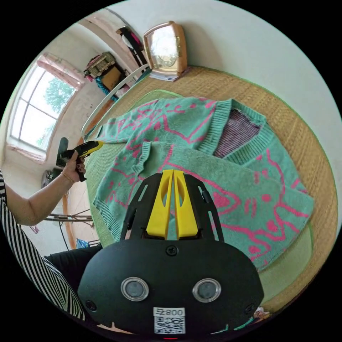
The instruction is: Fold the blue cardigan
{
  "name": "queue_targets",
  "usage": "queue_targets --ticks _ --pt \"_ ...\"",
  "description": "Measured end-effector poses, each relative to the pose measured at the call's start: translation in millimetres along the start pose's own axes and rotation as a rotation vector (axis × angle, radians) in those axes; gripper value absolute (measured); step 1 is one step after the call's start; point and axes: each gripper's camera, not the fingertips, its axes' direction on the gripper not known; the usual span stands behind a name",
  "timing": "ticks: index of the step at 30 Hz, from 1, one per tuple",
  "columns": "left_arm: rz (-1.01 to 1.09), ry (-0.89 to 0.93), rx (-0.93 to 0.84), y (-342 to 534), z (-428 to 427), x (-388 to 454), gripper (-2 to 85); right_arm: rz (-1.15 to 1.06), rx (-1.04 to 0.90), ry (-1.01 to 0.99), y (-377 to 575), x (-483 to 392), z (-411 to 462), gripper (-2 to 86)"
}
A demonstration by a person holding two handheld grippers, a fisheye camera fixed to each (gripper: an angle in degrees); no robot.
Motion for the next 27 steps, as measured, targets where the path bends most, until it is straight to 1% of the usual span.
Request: queue_targets --ticks 2,4,7,10,13,15,19,22,24,27 --pt "-0.144 -0.043 0.11 -11.6 -34.1 -51.3 5.2 -0.077 -0.069 -0.017 -28.7 -23.7 28.2 0.1" --pt "-0.212 -0.037 0.158 -19.9 -52.7 -82.1 6.4 -0.097 -0.093 -0.041 -47.3 -35.4 46.1 0.1" --pt "-0.32 -0.052 0.203 -29.6 -72.7 -124.4 7.4 -0.115 -0.126 -0.054 -71.1 -48.8 68.9 0.1" --pt "-0.421 -0.018 0.243 -34.5 -84.1 -159.3 7.5 -0.089 -0.185 -0.042 -84.0 -50.3 90.8 0.1" --pt "-0.471 0.051 0.23 -39.0 -84.4 -185.1 6.5 -0.069 -0.23 -0.042 -88.7 -46.7 106.0 0.1" --pt "-0.482 0.124 0.225 -40.4 -83.1 -194.7 5.7 -0.062 -0.236 -0.046 -90.7 -43.1 110.6 0.1" --pt "-0.436 0.14 0.222 -40.9 -86.6 -197.7 4.5 -0.044 -0.249 -0.061 -97.7 -33.4 114.6 0.1" --pt "-0.408 0.197 0.248 -37.2 -91.2 -193.6 3.7 -0.045 -0.246 -0.057 -98.2 -27.8 112.8 0.4" --pt "-0.356 0.271 0.263 -35.8 -92.6 -183.5 3.4 -0.019 -0.229 -0.069 -96.6 -20.3 106.9 0.6" --pt "-0.227 0.363 0.229 -35.8 -88.4 -151.8 3.1 0.035 -0.16 -0.095 -90.5 -3.7 86.5 1.6"
